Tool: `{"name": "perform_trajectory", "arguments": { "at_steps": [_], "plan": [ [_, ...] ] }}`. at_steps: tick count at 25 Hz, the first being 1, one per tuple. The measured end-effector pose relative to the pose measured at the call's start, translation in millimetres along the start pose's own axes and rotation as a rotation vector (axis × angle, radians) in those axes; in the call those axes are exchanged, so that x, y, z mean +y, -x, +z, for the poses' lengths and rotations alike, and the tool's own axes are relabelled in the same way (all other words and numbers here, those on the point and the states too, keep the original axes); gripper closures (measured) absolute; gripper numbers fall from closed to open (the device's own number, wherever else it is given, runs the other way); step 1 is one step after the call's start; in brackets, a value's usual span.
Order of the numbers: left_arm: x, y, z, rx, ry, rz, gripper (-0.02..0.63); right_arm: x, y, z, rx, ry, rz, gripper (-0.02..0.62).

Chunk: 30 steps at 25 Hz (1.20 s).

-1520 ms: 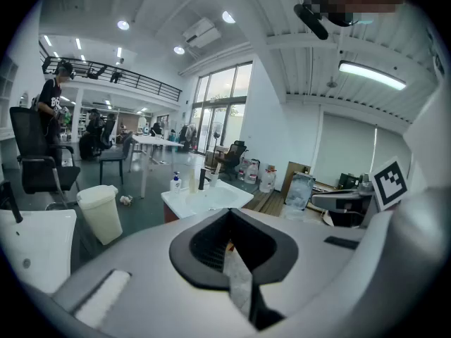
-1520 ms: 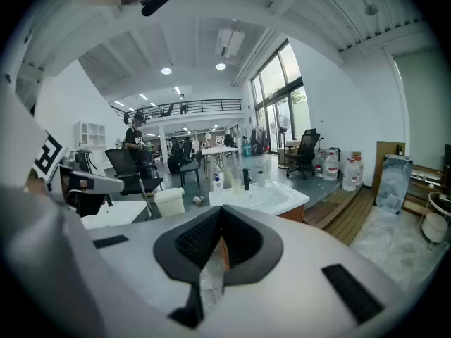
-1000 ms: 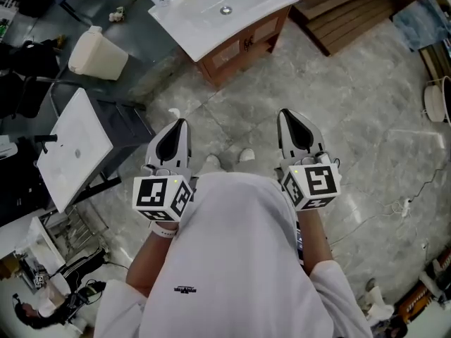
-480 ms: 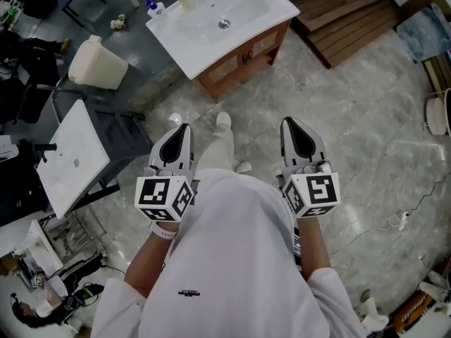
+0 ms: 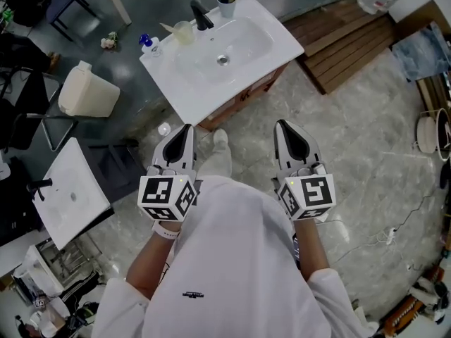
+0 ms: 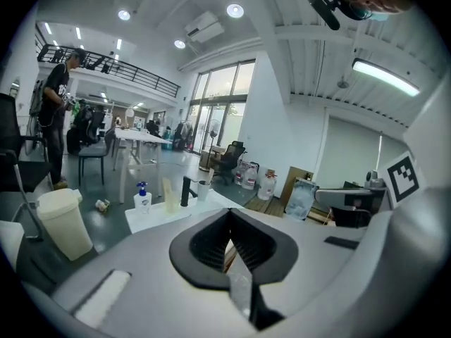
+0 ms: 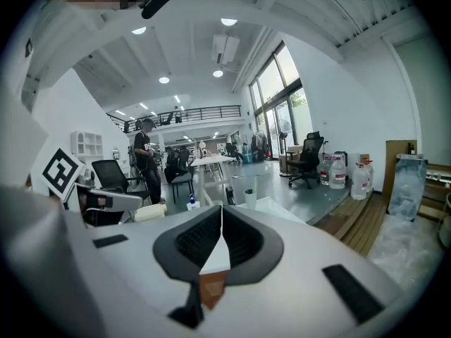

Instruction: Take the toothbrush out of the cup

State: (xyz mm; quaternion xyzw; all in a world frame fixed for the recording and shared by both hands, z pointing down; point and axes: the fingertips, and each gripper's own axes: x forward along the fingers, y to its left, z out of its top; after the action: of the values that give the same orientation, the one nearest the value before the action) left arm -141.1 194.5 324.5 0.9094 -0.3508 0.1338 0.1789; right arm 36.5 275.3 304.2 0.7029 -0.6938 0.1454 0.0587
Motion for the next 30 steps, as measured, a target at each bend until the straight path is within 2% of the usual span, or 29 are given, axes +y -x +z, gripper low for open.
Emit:
{"name": "perform_trajectory", "arguments": {
  "at_steps": [6,12,22,30],
  "plan": [
    [51,-73,50,-0.015,0.041,0.001,0.6,-14,-94,42,0.01,0.034,0.011,0.589],
    [90,-121,78,-0.007,0.075,0.034,0.6,-29,-155,68,0.019,0.046,0.023,0.589],
    [101,-169,93,0.014,0.124,0.128,0.6,-63,-210,78,0.039,0.029,0.107,0.589],
    [116,-188,100,0.004,0.164,0.203,0.6,-70,-244,84,0.043,0.032,0.184,0.589]
  ]
}}
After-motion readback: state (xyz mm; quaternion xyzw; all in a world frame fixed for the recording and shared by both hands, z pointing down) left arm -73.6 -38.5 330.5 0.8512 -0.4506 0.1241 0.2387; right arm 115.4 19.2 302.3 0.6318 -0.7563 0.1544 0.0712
